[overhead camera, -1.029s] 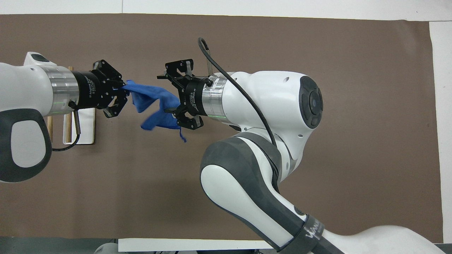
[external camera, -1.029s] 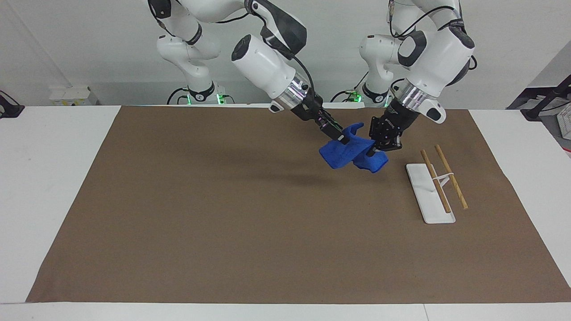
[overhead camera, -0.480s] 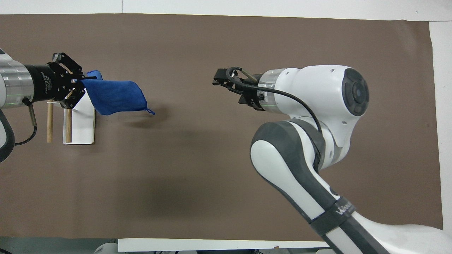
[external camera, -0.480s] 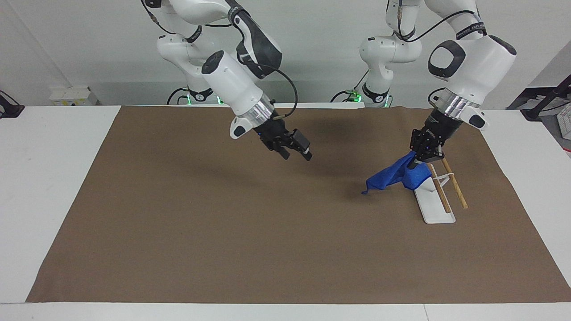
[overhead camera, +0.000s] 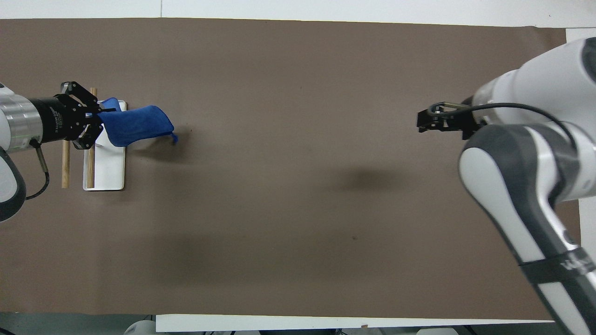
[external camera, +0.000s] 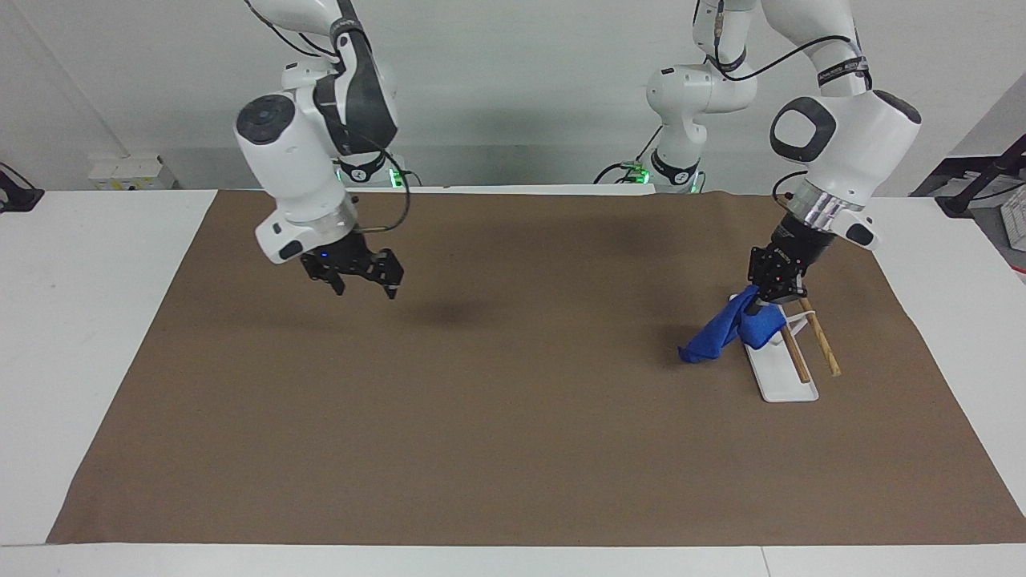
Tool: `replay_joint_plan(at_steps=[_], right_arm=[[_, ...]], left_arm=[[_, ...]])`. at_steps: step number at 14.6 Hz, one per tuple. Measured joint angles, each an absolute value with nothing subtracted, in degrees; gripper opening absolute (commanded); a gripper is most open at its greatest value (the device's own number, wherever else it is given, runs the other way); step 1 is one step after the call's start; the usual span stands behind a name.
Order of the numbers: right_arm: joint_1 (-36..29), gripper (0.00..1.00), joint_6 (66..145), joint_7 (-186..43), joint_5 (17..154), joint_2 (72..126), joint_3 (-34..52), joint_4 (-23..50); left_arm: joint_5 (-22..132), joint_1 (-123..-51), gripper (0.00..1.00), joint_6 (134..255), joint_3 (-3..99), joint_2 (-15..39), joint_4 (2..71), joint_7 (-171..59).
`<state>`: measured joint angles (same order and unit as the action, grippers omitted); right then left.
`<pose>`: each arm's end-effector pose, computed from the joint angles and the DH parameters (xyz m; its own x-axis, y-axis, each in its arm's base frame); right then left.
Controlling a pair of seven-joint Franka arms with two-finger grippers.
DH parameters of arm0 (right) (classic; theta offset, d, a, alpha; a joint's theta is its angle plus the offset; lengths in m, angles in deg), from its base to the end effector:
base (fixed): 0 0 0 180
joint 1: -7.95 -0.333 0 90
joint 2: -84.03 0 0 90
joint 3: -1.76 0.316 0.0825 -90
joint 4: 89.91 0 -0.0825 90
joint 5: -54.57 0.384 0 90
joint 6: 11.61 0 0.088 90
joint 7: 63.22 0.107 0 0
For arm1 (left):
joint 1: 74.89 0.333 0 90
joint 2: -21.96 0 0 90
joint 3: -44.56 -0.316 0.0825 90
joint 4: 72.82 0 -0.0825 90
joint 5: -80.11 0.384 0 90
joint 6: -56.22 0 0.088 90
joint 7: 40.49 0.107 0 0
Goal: Right arm passes towel to left arm to hang
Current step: 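Drape the towel over the white stand with the left gripper and release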
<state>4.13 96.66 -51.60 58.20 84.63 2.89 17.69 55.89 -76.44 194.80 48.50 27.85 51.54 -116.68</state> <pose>0.5620 0.0533 0.4998 0.9907 -0.1355 -0.0115 -0.1359 -0.9889 -0.0592 0.5434 -0.0550 0.4753 0.1181 0.9541 -0.2752 0.9314 -0.0103 0.3640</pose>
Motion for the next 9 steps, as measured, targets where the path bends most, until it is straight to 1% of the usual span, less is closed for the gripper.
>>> replay_joint_plan(at_steps=[4,7,9], right_arm=[[4.2,1.00,88.2,-65.7,57.6,81.6,-6.8,13.5],[4.1,1.00,81.8,-66.2,57.6,81.3,-8.6,9.5],[4.0,1.00,79.2,-66.2,57.6,81.3,-9.3,7.2]], left_arm=[[55.9,-74.5,0.01,198.0,48.5,27.7,50.0,-112.5],[55.9,-73.0,0.01,198.3,48.4,27.1,48.9,-106.9],[55.9,-72.1,0.01,198.3,48.3,26.4,47.3,-102.8]])
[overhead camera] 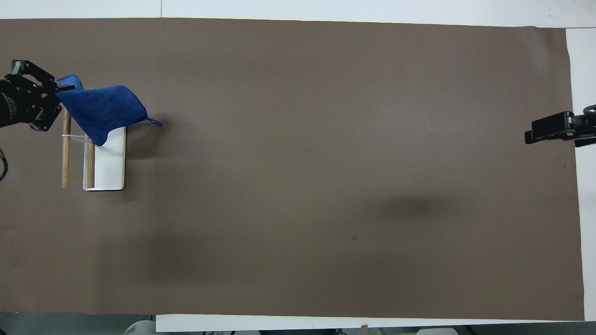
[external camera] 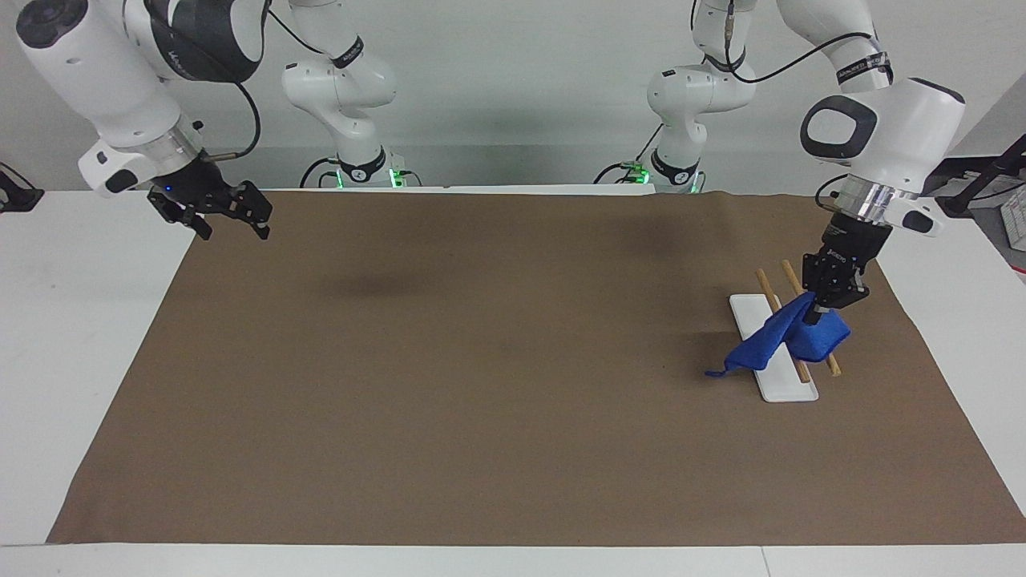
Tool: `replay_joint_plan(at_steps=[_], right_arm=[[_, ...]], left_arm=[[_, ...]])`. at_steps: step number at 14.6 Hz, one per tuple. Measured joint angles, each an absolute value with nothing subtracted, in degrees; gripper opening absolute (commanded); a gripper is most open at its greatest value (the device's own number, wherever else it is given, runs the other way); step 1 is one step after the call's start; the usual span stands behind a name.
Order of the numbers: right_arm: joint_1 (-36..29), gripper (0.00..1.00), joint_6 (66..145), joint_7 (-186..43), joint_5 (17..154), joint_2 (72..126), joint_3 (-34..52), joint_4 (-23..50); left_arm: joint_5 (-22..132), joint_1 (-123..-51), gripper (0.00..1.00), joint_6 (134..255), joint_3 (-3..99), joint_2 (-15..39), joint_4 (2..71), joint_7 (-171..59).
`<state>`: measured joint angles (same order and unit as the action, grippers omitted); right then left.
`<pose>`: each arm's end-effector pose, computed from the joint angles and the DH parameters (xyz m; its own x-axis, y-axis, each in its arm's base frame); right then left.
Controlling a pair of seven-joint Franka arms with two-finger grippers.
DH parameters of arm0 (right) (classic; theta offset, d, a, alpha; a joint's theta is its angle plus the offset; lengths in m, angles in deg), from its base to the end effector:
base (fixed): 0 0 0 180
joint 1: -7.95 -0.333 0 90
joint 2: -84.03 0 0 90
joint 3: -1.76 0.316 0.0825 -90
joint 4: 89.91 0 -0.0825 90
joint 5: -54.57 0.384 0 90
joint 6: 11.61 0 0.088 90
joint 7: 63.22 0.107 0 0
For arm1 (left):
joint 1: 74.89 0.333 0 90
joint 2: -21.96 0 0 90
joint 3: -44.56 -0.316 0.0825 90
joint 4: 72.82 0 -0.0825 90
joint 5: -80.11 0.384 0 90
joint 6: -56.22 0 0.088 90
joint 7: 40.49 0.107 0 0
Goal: Right arm passes towel to left arm to hang
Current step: 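Drape the towel over the white stand with the left gripper and release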
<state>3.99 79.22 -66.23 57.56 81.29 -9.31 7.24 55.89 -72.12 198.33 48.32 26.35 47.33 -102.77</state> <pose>0.5342 -0.0634 0.5927 0.9956 -0.0713 -0.0601 -0.0752 -0.9951 -0.0644 0.5659 -0.0090 0.5046 0.2613 0.9543 -0.1449 0.8470 -0.1547 0.5086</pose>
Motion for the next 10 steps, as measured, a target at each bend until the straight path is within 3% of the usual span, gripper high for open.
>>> replay_joint_plan(at_steps=[10], right_arm=[[4.0,1.00,78.5,-66.2,57.6,81.3,-10.3,6.5]], left_arm=[[55.9,-69.1,0.01,198.8,48.2,24.7,43.7,-91.2]])
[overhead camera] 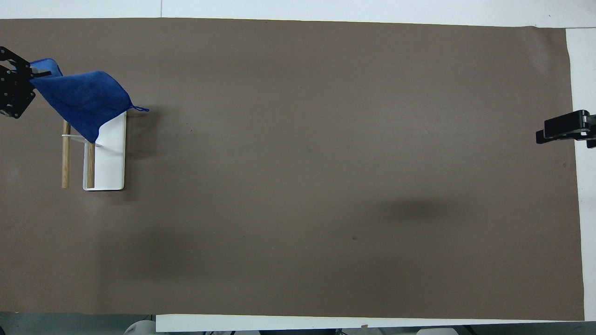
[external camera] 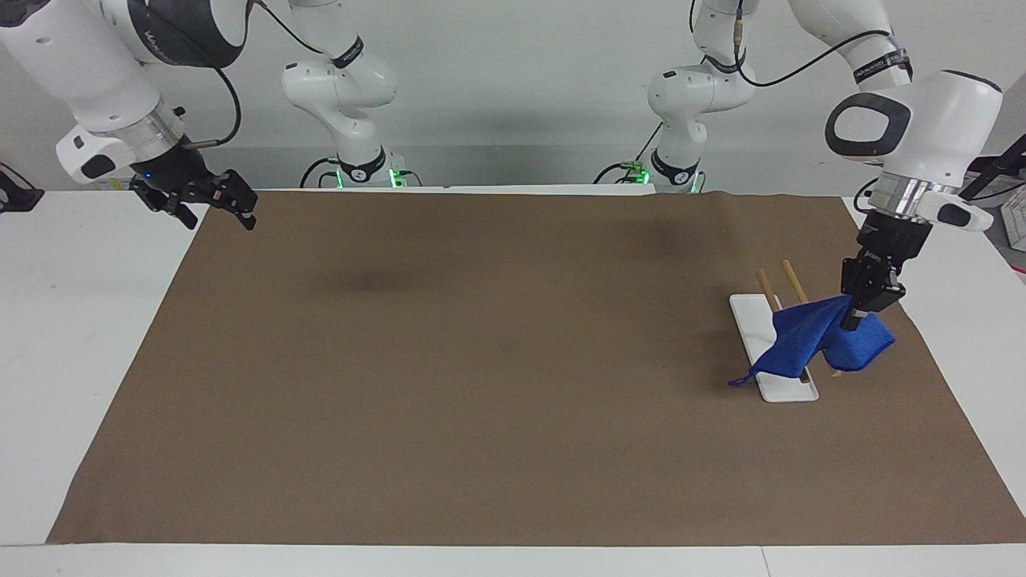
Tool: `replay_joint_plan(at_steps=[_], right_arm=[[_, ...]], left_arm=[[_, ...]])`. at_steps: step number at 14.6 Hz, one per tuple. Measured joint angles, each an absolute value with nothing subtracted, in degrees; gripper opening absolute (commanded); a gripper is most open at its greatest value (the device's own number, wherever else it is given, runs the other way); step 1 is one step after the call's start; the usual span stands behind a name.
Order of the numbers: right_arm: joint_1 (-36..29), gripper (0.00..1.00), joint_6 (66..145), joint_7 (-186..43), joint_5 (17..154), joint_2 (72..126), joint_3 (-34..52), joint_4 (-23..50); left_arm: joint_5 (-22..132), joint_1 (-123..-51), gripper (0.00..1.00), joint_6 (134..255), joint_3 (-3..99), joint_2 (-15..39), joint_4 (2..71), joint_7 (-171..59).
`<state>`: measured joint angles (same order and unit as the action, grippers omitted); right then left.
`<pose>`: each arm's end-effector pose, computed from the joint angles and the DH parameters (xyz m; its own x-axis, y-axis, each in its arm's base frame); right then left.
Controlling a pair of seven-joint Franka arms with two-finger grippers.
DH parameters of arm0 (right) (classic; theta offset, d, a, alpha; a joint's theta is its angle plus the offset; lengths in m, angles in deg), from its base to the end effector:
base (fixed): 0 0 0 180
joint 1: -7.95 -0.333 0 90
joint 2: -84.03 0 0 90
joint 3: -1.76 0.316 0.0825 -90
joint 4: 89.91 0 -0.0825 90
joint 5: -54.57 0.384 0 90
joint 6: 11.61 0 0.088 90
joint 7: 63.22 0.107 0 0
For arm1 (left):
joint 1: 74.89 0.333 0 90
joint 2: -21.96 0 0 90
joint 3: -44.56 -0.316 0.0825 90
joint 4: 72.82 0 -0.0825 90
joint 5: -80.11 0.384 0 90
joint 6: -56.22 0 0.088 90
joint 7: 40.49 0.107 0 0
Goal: Right arm passes towel to left arm to hang
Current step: 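Drape the towel over the white stand with the left gripper and release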
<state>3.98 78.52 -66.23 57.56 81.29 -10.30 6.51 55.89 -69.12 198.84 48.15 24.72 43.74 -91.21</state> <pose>0.5324 -0.0726 0.5976 0.9944 -0.0877 -0.0596 -0.0915 -0.9937 -0.0652 0.5799 0.0236 0.5214 0.3736 0.9273 -0.0232 0.7731 -0.2975 0.5602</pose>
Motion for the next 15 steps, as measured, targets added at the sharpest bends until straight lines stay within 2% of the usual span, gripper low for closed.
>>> replay_joint_plan(at_steps=[7,15], right_arm=[[3.9,1.00,78.5,-66.2,57.6,81.3,-10.3,6.5],[4.0,1.00,78.5,-66.2,57.6,81.3,-10.3,6.5]], left_arm=[[55.9,-64.9,0.02,199.2,48.0,24.3,44.9,-90.5],[55.9,-62.4,0.04,199.3,47.8,26.4,51.0,-96.0]])
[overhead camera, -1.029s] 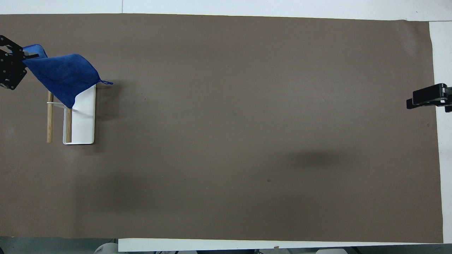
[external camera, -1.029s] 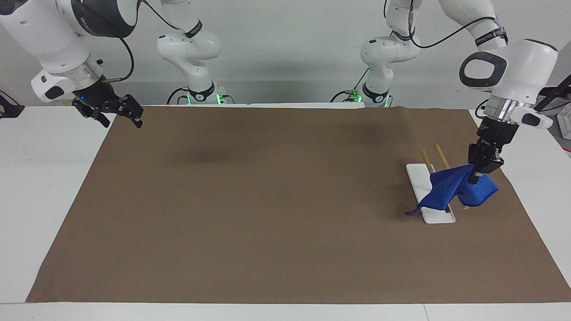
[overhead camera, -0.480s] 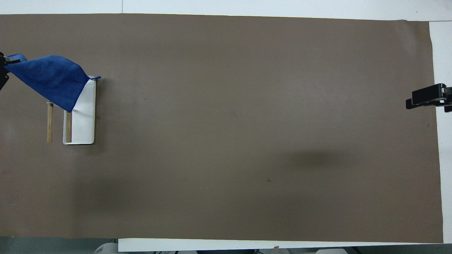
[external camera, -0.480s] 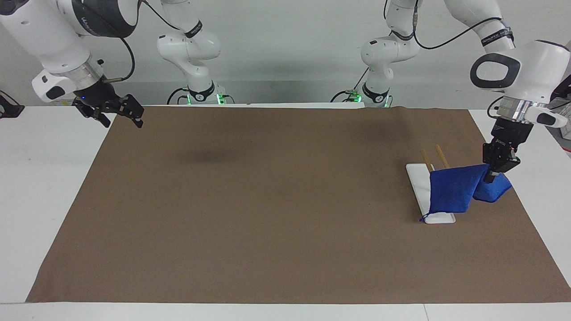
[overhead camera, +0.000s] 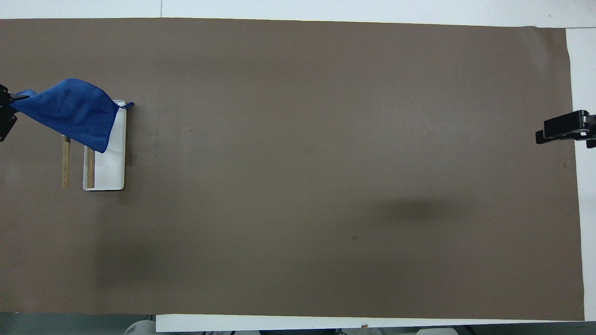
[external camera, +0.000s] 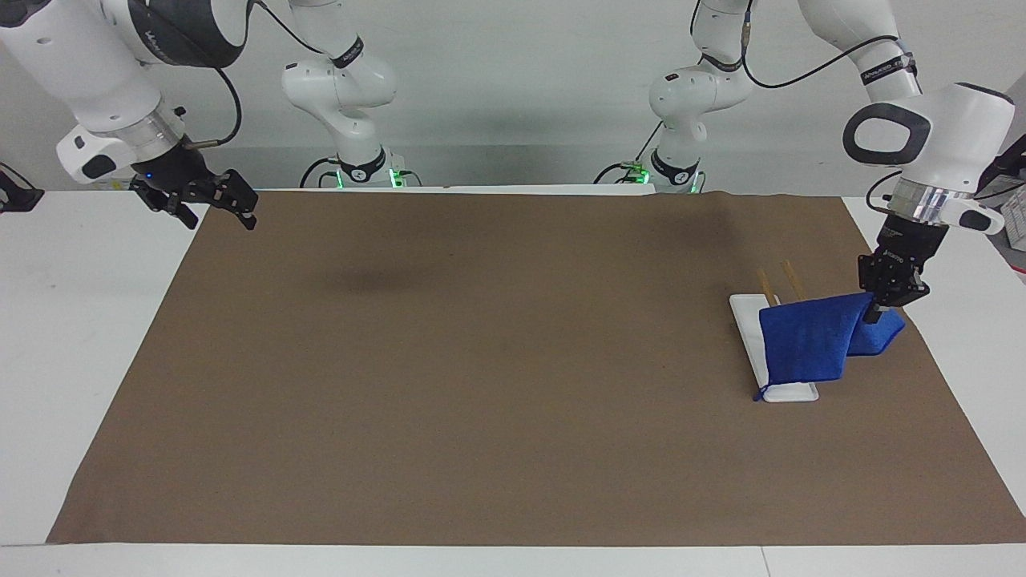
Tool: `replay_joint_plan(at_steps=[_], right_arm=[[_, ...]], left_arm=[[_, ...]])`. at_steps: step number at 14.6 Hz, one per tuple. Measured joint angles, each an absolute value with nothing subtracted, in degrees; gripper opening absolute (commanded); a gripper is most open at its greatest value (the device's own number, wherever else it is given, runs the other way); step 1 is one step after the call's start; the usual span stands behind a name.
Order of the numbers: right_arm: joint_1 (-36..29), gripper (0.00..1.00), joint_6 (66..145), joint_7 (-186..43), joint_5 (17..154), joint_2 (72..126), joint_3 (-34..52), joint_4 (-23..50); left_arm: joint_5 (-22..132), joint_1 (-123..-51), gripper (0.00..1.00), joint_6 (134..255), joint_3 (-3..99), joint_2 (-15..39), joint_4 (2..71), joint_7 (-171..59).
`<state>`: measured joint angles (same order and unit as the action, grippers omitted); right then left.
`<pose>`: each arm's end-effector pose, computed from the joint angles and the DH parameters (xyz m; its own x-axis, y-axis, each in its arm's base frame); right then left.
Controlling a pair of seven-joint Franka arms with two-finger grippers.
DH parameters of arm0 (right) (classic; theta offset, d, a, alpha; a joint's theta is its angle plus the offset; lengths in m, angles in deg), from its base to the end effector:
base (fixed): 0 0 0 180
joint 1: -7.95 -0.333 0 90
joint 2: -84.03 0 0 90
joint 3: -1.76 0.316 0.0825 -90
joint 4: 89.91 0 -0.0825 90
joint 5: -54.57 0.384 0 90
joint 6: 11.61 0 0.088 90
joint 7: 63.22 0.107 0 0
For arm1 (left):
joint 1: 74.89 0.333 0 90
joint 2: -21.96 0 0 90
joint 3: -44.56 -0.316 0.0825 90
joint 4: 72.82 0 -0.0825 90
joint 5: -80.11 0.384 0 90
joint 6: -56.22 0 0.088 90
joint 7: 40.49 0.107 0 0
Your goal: Right arm passes towel to left arm to hang
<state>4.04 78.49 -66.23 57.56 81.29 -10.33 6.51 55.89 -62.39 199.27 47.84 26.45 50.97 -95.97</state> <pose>0.5322 -0.0734 0.5976 0.9942 -0.0892 -0.0602 -0.0931 -0.9935 -0.0653 0.5487 0.0910 0.4755 0.1790 0.9790 -0.0971 0.8687 -0.1110 0.4828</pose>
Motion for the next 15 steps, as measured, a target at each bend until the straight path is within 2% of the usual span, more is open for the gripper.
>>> replay_joint_plan(at_steps=[5,6,8,15], right_arm=[[4.9,1.00,74.0,-66.2,57.5,81.2,-10.4,6.5],[5.9,1.00,73.1,-66.2,57.5,81.2,-10.5,6.5],[8.5,1.00,72.6,-66.2,57.5,81.1,-10.6,6.5],[8.8,1.00,72.6,-66.2,57.5,81.1,-10.0,6.5]], left_arm=[[55.9,-61.4,0.08,199.3,47.8,28.5,54.6,-95.8],[55.9,-61.4,0.27,199.3,47.8,28.9,55.3,-95.8],[55.9,-61.3,1.00,199.3,47.8,29.4,56.0,-95.8],[59.8,-57.4,1.00,199.2,47.8,29.5,53.8,-95.3]])
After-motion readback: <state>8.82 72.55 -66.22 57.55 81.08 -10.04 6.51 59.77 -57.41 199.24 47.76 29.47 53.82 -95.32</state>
